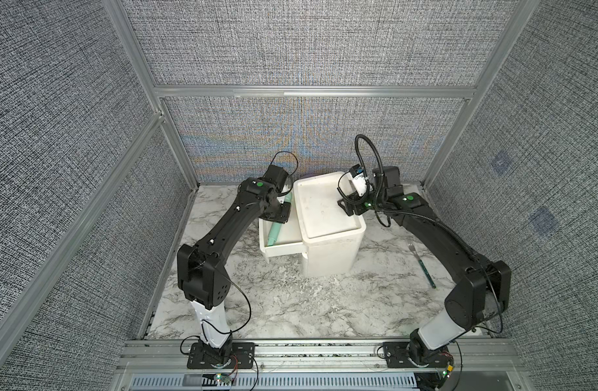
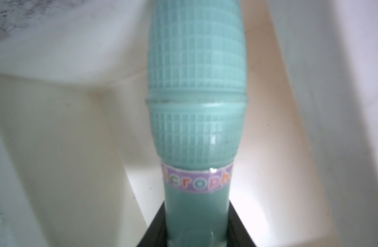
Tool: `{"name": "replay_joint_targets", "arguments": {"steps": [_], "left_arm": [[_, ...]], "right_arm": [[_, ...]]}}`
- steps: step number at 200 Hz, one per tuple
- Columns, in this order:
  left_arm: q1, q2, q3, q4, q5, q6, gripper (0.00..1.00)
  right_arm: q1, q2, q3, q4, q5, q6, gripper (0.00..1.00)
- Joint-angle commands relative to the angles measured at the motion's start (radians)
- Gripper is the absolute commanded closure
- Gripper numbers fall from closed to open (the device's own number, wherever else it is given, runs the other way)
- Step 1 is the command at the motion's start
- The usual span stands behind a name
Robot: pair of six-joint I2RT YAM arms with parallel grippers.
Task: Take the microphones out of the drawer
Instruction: Pick up the microphone from the drawer, then place the microphone at the center of the board.
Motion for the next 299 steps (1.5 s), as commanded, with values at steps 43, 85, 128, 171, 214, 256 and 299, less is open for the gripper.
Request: {"name": "replay_joint_targets", "arguments": {"steps": [43, 85, 128, 171, 214, 256, 299], "left_arm": [[0.027, -0.044, 0.041, -0.075, -0.037, 0.03, 1.0], [0.064, -0.108, 0.045, -0.061, -0.009, 0.026, 1.0], [0.12, -0.22, -0.016, 0.0, -0.004, 0.019, 1.0], [0.179, -0.341, -0.146, 0.094, -0.047, 0.024, 1.0], [0.268, -0.376, -0.232, 0.114, -0.012, -0.011, 1.0], [0.344, -0.392, -0.336, 0.176, 0.047, -0.054, 1.0], [0.399, -0.402, -0.477, 0.288, 0.07, -0.122, 1.0]], "right_arm": [[0.0, 0.007, -0.001, -0.069, 0.027, -0.032, 0.13], [0.0, 0.008, -0.001, -0.069, 0.027, -0.031, 0.13], [0.001, 0.01, -0.002, -0.069, 0.026, -0.031, 0.13], [0.002, 0.014, 0.001, -0.074, 0.024, -0.031, 0.13], [0.006, 0.016, 0.002, -0.078, 0.025, -0.031, 0.13], [0.007, 0.016, 0.003, -0.078, 0.027, -0.032, 0.13], [0.007, 0.014, 0.001, -0.078, 0.034, -0.032, 0.13]]}}
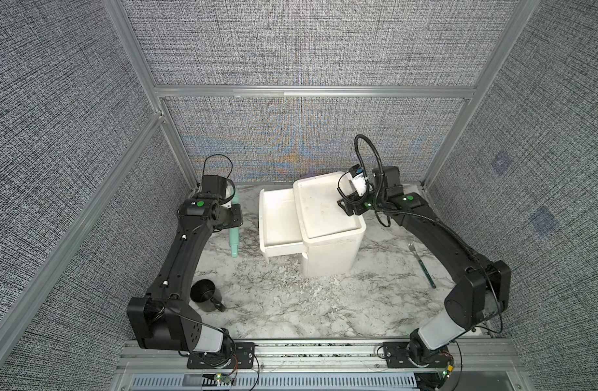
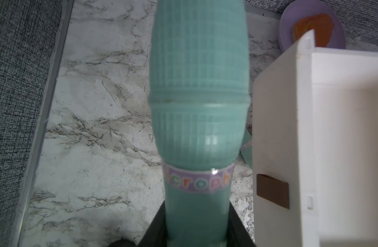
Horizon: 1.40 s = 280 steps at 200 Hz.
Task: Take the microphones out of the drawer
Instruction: Place the microphone at the center of the board.
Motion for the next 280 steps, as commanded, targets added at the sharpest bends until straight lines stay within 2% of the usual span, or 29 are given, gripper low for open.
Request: {"name": "replay_joint_targets", "arguments": {"steps": [1, 81, 108, 145, 192, 280], "left_arm": [[0.016, -0.008, -0.056, 0.101, 0.021, -0.056, 1.0], [0.042, 0.014, -0.267, 0.313, 0.009, -0.232, 1.0], [0.042, 0.057, -0.296, 0.371, 0.057, -0.284, 1.0], [0.044, 0.135, -0.348, 0.507, 0.18, -0.348, 1.0], [0.042, 0.241, -0.387, 0.631, 0.244, -0.41, 1.0], [-0.015, 0.314, -0.431, 0.746, 0.207, -0.484, 1.0]], "right_arm": [[0.002, 0.012, 0.0, -0.077, 0.037, -0.026, 0.13], [0.002, 0.012, -0.002, -0.076, 0.041, -0.027, 0.13], [0.007, 0.014, -0.005, -0.075, 0.042, -0.028, 0.13], [0.006, 0.013, -0.005, -0.076, 0.046, -0.029, 0.13], [0.008, 0.018, -0.004, -0.076, 0.047, -0.028, 0.13], [0.007, 0.018, -0.003, -0.078, 0.049, -0.031, 0.13]]}}
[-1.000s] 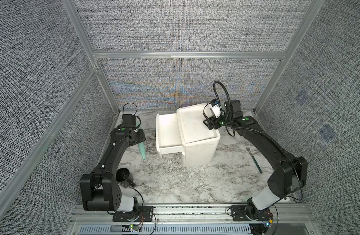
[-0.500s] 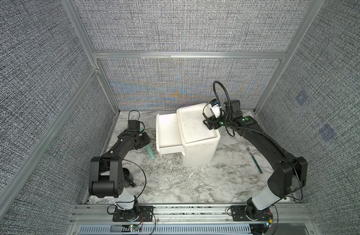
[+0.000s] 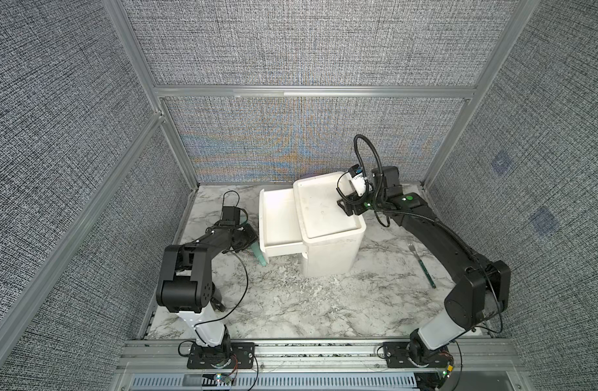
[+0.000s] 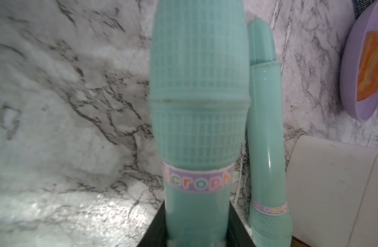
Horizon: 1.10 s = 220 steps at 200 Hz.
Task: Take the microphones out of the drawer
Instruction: Place the microphone at the center of the board.
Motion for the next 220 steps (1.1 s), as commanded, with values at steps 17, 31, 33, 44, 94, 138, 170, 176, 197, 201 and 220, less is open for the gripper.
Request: {"name": "replay_joint_targets", "arguments": {"steps": [17, 31, 33, 44, 94, 138, 170, 176, 197, 201, 220], "left_arm": [[-0.021, 0.02, -0.007, 0.079, -0.027, -0.036, 1.0], [-0.032, 0.034, 0.002, 0.082, -0.032, -0.041, 1.0], [-0.033, 0.035, 0.003, 0.082, -0.033, -0.041, 1.0], [-0.045, 0.041, 0.005, 0.086, -0.048, -0.048, 1.0], [-0.067, 0.046, -0.015, 0.117, -0.083, -0.084, 1.0], [-0.083, 0.053, -0.032, 0.156, -0.078, -0.111, 1.0], [-0.095, 0.067, -0.036, 0.177, -0.081, -0.124, 1.0], [-0.098, 0.069, -0.035, 0.179, -0.082, -0.125, 1.0], [-0.1, 0.076, -0.029, 0.185, -0.084, -0.13, 1.0], [-0.102, 0.077, -0.029, 0.186, -0.084, -0.131, 1.0], [-0.104, 0.077, -0.029, 0.188, -0.087, -0.138, 1.0]], "right_arm": [[0.002, 0.016, -0.003, -0.081, 0.035, -0.031, 0.13], [0.001, 0.016, -0.003, -0.081, 0.035, -0.031, 0.13], [0.002, 0.016, -0.003, -0.081, 0.035, -0.032, 0.13], [0.001, 0.015, -0.003, -0.08, 0.034, -0.031, 0.13], [0.002, 0.012, -0.005, -0.08, 0.035, -0.032, 0.13], [0.001, 0.017, -0.002, -0.079, 0.037, -0.033, 0.13], [0.002, 0.016, -0.005, -0.08, 0.036, -0.033, 0.13], [0.002, 0.016, -0.005, -0.08, 0.037, -0.032, 0.13], [0.003, 0.016, -0.005, -0.081, 0.035, -0.032, 0.13], [0.002, 0.014, -0.006, -0.082, 0.035, -0.032, 0.13], [0.003, 0.014, -0.005, -0.081, 0.035, -0.032, 0.13]]}}
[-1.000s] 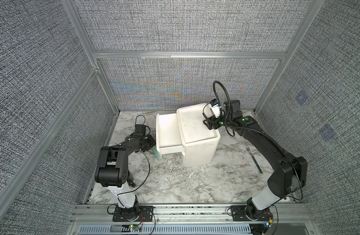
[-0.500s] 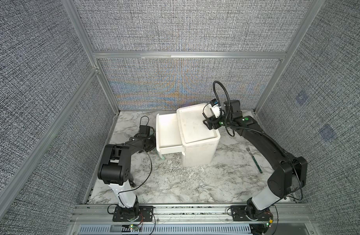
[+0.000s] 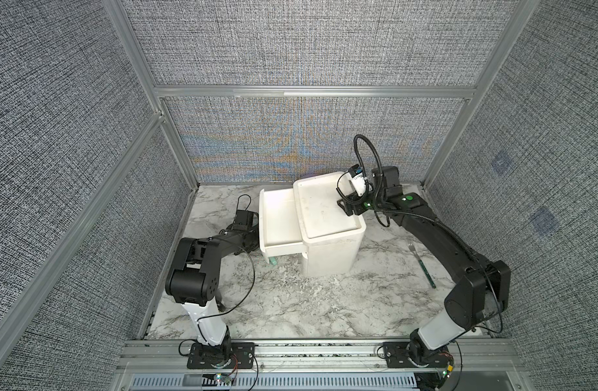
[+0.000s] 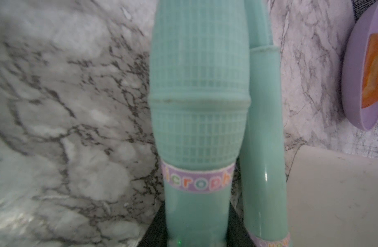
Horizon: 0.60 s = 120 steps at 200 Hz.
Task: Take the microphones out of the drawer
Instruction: Place the microphone at the center of the board.
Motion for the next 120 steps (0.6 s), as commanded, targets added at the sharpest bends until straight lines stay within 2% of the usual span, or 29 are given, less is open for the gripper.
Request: {"name": "replay_joint_targets", "arguments": {"steps": [1, 48, 76, 120], "left_arm": [[-0.003, 0.006, 0.003, 0.01, -0.007, -0.014, 1.0], [-0.009, 0.007, 0.003, 0.016, -0.012, -0.022, 1.0], [-0.011, 0.021, 0.009, 0.015, 0.0, -0.028, 0.86], [-0.011, 0.02, 0.011, 0.006, -0.006, -0.025, 0.72]], "right_arm": [[0.004, 0.014, -0.005, -0.081, 0.034, -0.031, 0.13], [0.005, 0.015, -0.006, -0.081, 0.032, -0.032, 0.13], [0.005, 0.015, -0.008, -0.079, 0.032, -0.034, 0.13], [0.006, 0.016, -0.009, -0.079, 0.032, -0.034, 0.13]]}}
